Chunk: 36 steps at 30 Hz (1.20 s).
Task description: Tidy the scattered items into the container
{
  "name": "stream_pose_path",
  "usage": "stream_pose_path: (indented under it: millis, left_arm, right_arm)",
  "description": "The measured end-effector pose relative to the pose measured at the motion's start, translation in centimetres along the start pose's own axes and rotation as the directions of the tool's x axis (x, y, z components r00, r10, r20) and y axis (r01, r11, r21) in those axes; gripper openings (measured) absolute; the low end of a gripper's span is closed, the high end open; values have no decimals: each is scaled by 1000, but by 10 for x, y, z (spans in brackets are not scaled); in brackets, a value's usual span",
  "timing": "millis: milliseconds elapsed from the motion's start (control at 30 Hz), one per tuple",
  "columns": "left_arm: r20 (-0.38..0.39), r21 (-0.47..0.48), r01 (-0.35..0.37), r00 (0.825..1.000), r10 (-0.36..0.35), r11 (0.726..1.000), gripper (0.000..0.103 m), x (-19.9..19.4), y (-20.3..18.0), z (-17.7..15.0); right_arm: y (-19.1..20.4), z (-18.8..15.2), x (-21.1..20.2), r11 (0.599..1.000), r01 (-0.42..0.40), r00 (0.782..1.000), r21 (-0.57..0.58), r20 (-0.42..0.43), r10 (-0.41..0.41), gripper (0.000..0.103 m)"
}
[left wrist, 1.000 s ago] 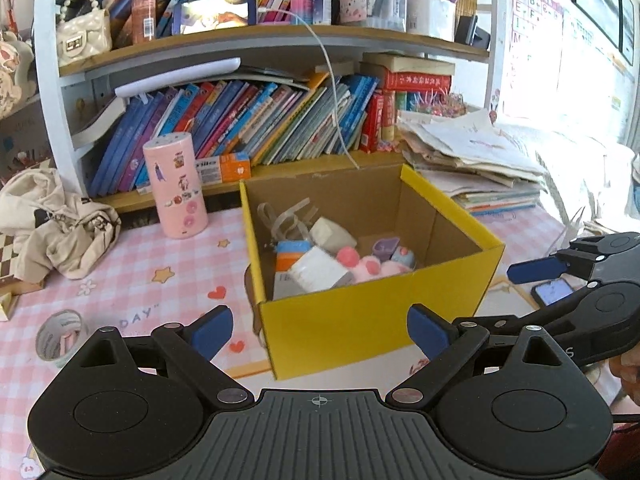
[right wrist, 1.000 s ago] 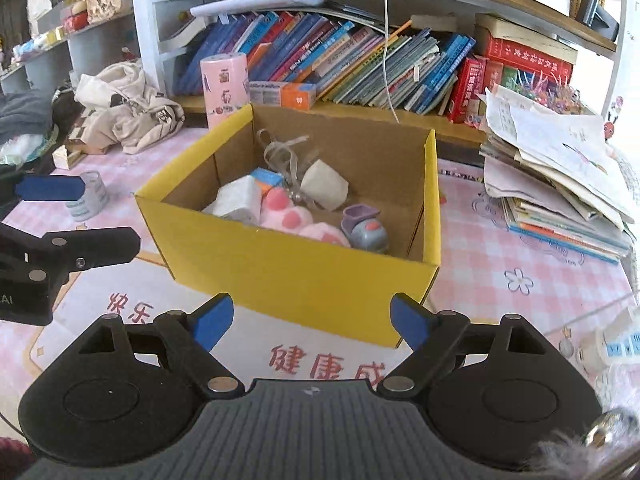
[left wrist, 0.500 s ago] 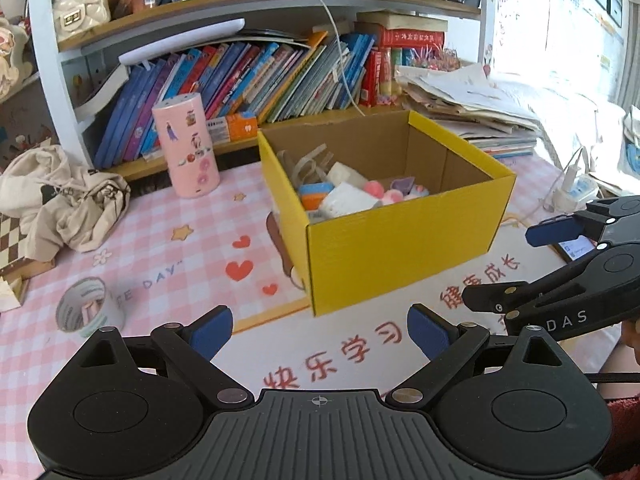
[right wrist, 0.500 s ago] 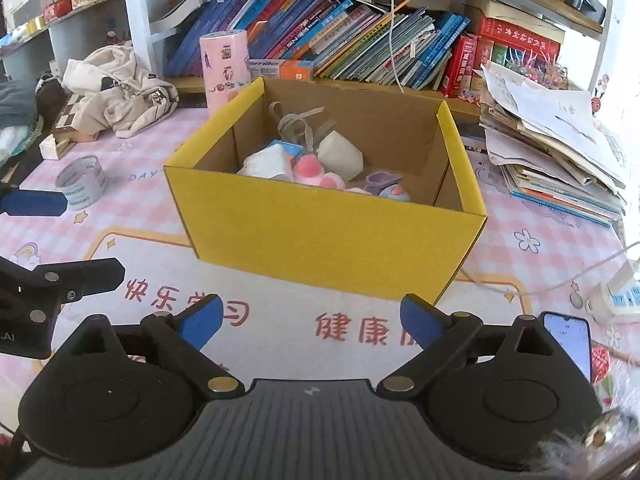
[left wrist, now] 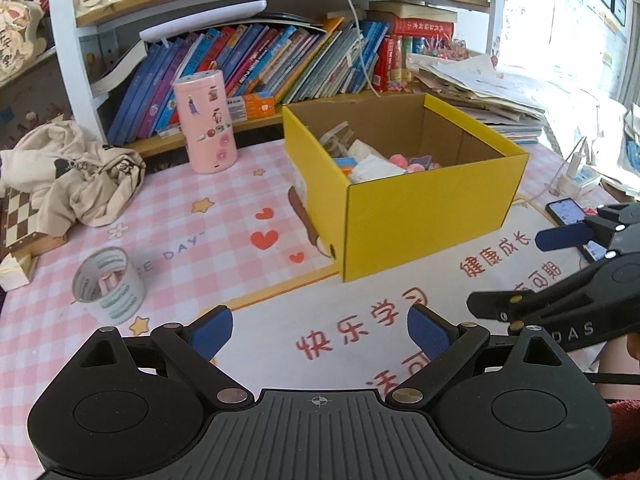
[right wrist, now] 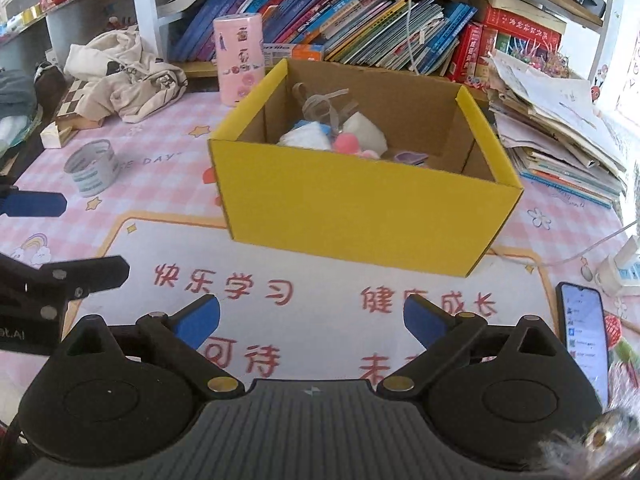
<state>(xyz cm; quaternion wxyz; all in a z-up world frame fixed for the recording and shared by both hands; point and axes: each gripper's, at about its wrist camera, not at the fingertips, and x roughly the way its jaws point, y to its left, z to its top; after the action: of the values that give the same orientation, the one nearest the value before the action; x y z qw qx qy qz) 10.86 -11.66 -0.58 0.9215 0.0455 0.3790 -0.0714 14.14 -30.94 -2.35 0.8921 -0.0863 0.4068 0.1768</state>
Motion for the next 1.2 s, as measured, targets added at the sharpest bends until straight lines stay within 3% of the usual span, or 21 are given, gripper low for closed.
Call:
stream_pose_path:
  millis: [467,1200]
  left_arm:
    - [-10,-4,-16,1000,16,1000,96,-12,33,-20]
    - [-10,-111,-85,996,84,990,96,-35,92,-51]
  right_arm:
    - [37,-6,2,1000,-4,1000,12,-19,5,100]
    - [100,3,13,996,-46,999,-72,-27,44,100]
